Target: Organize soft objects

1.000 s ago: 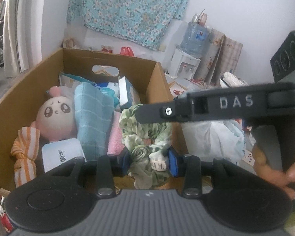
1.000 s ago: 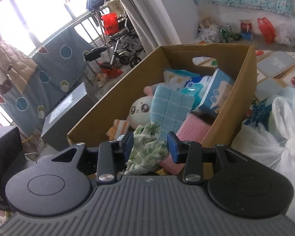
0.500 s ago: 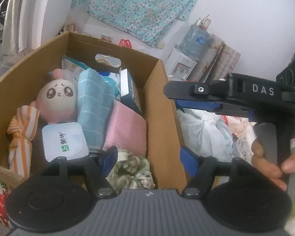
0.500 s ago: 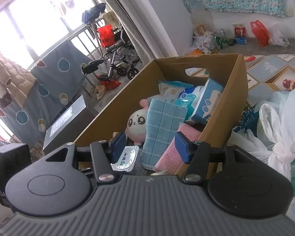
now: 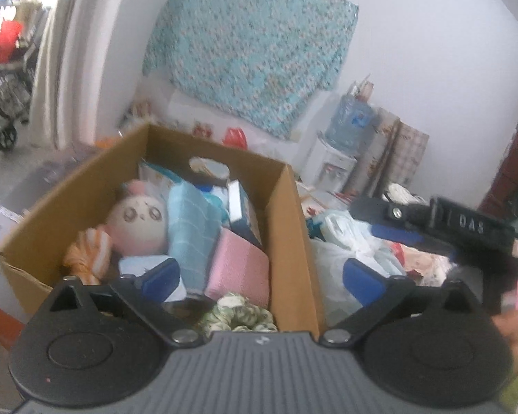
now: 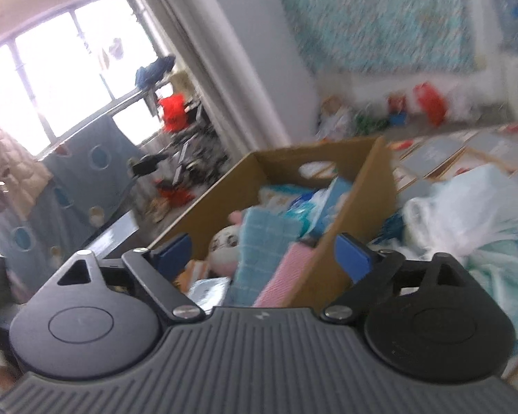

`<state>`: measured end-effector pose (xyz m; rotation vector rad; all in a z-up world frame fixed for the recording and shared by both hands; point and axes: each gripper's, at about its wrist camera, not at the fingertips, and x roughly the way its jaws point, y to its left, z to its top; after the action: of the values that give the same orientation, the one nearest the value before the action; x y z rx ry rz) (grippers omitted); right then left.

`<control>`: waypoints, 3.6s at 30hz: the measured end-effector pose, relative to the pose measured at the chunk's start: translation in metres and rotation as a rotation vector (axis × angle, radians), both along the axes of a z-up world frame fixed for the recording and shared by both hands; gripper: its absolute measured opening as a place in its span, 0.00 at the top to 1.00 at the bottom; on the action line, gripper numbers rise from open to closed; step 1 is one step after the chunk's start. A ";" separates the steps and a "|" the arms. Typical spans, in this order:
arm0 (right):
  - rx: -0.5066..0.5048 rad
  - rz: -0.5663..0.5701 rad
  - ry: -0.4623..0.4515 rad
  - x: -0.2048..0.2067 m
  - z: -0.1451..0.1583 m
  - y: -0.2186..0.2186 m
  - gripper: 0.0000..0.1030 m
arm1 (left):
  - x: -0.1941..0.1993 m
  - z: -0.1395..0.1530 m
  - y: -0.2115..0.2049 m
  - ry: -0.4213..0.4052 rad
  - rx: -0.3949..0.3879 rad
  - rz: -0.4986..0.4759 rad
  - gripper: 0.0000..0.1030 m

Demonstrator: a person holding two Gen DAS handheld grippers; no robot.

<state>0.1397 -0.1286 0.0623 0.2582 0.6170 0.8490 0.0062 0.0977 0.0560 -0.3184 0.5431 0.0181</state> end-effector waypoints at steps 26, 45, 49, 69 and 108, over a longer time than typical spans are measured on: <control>-0.128 -0.315 -0.159 -0.125 -0.018 -0.049 0.01 | -0.036 -0.009 -0.038 0.075 0.153 0.069 0.00; -0.289 -0.371 -0.259 -0.154 -0.012 -0.035 0.01 | -0.037 -0.005 -0.036 0.034 0.285 0.108 0.00; -0.306 -0.402 -0.255 -0.150 -0.013 -0.035 0.01 | -0.042 -0.006 -0.032 0.020 0.288 0.117 0.00; -0.380 -0.274 -0.055 -0.129 -0.041 0.011 0.01 | -0.044 -0.025 -0.006 0.205 0.282 0.166 0.00; -0.418 -0.278 -0.022 -0.121 -0.048 0.021 0.01 | -0.041 -0.027 -0.005 0.240 0.293 0.160 0.00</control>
<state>0.0188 -0.1078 0.0141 -0.0458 0.7035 0.4404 -0.0345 0.0924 0.0288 -0.0723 0.7417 0.2914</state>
